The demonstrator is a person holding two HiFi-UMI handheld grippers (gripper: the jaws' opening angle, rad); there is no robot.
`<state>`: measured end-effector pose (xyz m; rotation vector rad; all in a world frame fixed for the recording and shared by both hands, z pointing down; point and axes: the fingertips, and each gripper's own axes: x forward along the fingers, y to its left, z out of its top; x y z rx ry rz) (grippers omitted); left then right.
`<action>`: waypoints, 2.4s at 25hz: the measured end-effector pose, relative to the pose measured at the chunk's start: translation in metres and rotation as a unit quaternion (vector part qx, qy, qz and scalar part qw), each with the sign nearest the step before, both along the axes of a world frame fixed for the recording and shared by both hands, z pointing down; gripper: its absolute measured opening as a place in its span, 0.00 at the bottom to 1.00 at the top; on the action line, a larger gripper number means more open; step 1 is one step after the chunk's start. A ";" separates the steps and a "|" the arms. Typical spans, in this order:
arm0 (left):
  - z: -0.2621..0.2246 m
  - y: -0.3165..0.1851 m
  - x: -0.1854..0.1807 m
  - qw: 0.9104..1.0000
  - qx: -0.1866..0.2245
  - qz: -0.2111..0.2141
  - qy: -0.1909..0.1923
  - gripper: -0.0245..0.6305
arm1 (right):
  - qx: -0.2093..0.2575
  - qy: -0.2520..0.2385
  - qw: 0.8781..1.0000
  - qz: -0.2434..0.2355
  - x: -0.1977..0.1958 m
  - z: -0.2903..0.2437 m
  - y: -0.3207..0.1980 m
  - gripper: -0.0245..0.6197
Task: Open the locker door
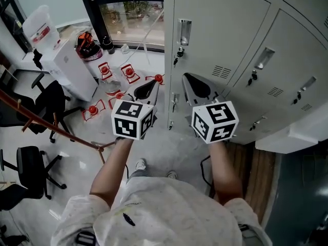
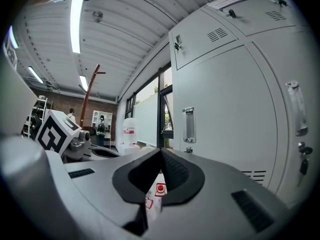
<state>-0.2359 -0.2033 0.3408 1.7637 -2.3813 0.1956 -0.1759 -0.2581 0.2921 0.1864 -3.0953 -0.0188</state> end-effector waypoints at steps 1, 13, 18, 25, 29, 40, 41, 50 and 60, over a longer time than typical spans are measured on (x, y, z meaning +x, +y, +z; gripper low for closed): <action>0.001 -0.001 -0.004 1.000 0.001 0.002 0.002 0.05 | 0.002 0.000 1.000 0.002 -0.004 0.000 -0.001 0.03; -0.008 -0.024 -0.068 0.998 0.020 0.057 0.007 0.05 | 0.017 -0.009 0.998 0.068 -0.058 -0.014 -0.021 0.03; -0.004 -0.034 -0.083 0.996 0.022 0.085 0.014 0.05 | 0.022 -0.011 0.995 0.094 -0.076 -0.019 -0.030 0.03; -0.001 -0.044 -0.103 0.993 0.028 0.109 0.026 0.05 | 0.028 -0.010 0.992 0.125 -0.091 -0.027 -0.044 0.03; 0.001 -0.052 -0.105 0.991 0.031 0.124 0.030 0.05 | 0.031 -0.008 0.989 0.141 -0.096 -0.031 -0.051 0.03; -0.006 -0.069 -0.117 0.988 0.041 0.147 0.029 0.05 | 0.039 -0.010 0.986 0.161 -0.110 -0.039 -0.062 0.14; -0.006 -0.071 -0.117 0.987 0.041 0.150 0.029 0.05 | 0.040 -0.010 0.986 0.162 -0.111 -0.040 -0.063 0.14; -0.004 -0.084 -0.122 0.985 0.039 0.167 0.025 0.05 | 0.036 -0.014 0.983 0.177 -0.119 -0.040 -0.074 0.22; -0.001 -0.091 -0.126 0.982 0.039 0.185 0.029 0.05 | 0.024 -0.012 0.983 0.182 -0.133 -0.036 -0.077 0.23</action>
